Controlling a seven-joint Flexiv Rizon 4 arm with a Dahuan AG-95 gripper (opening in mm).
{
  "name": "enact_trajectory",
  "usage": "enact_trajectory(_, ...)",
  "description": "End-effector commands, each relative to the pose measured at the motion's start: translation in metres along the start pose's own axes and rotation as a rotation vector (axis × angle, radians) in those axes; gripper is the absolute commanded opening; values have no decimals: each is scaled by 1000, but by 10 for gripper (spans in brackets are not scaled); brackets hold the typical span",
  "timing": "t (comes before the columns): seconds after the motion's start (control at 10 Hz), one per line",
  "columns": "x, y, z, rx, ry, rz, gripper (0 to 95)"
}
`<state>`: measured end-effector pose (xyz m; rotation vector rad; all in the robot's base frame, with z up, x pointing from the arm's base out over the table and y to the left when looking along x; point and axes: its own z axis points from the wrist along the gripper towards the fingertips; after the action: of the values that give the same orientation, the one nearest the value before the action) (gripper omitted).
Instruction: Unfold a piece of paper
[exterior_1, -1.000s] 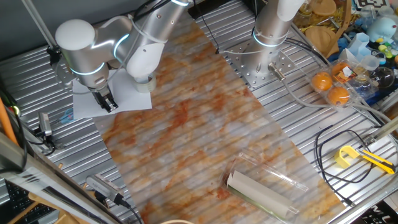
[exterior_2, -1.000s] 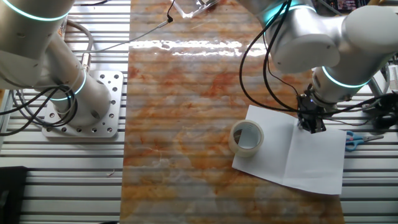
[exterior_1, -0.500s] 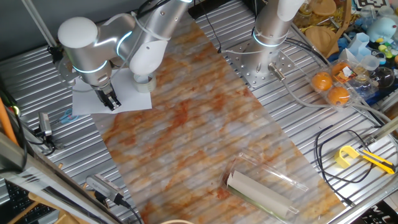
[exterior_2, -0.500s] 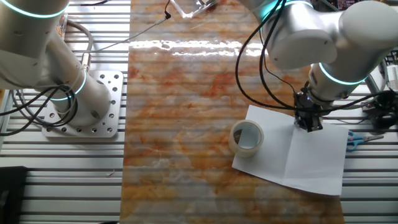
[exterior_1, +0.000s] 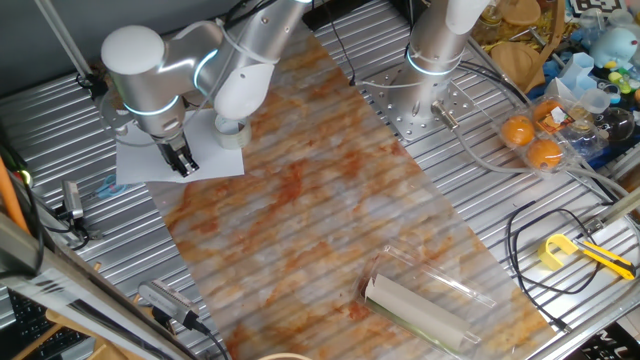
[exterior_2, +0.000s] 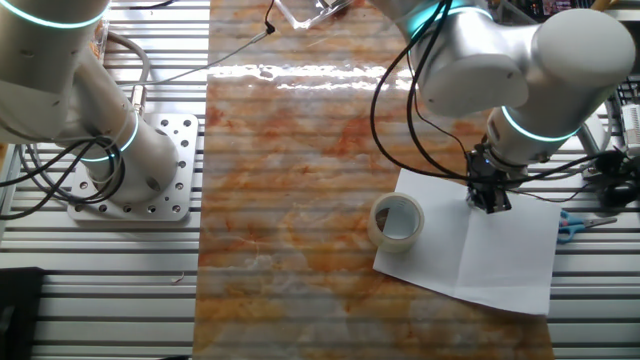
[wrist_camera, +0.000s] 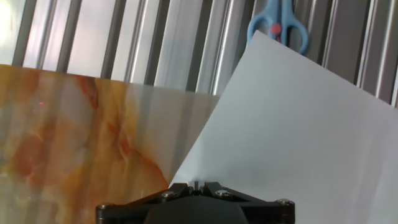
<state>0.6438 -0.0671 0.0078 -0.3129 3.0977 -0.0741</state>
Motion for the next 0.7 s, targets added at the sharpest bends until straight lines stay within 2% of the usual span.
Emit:
enact_trajectory(0.1,-2,0,-1,7,-2,2,0)
enact_trajectory(0.4,-15,-3,-3,18,2,-4,0)
enact_trajectory(0.7,-18,-23,-1,9,0,-42,0)
